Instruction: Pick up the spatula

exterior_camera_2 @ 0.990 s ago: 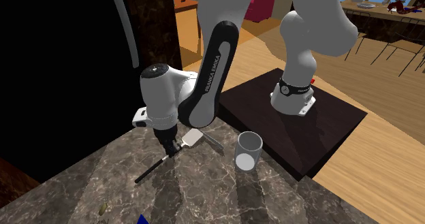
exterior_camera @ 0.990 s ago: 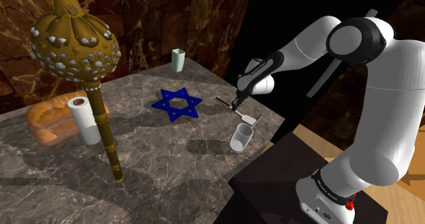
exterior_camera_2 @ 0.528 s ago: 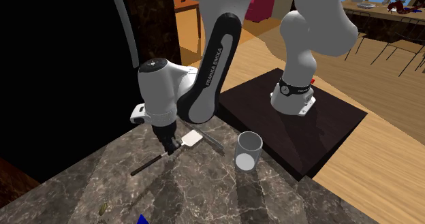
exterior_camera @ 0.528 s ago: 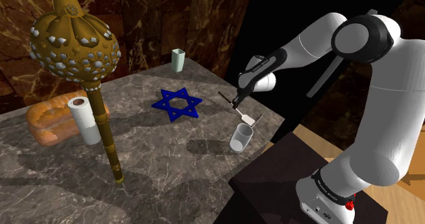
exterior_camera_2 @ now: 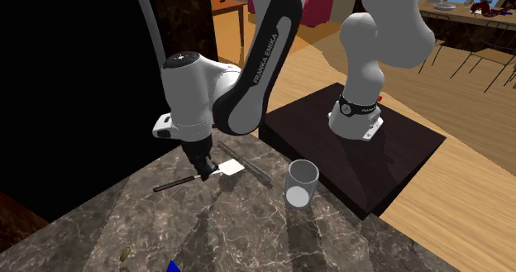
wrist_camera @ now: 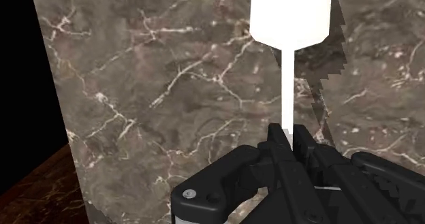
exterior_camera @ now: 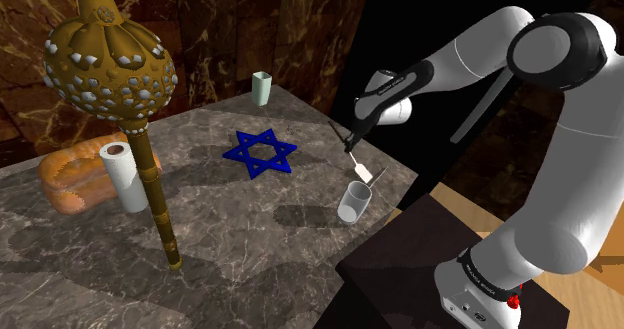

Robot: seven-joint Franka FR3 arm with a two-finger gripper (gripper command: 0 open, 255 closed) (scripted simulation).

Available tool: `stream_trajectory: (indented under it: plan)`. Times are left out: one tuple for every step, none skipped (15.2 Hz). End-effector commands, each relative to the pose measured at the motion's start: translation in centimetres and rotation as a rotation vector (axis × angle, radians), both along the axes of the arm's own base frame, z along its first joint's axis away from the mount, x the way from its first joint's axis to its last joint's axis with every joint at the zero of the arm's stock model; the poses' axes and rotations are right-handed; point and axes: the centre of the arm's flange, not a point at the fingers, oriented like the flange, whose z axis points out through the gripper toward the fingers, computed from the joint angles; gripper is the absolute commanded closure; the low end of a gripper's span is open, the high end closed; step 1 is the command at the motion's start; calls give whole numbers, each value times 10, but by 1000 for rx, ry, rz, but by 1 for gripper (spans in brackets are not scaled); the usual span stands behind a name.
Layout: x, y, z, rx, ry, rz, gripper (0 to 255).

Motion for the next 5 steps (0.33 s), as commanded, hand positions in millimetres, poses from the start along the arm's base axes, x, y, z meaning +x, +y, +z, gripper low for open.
stream_trajectory:
  plan:
    - [0, 0, 12, 0, 0, 0, 255]
    - [0, 0, 17, 0, 0, 0, 255]
    - [0, 0, 22, 0, 0, 0, 255]
    - [0, 0, 23, 0, 1, 0, 255]
    - [0, 0, 23, 0, 0, 0, 255]
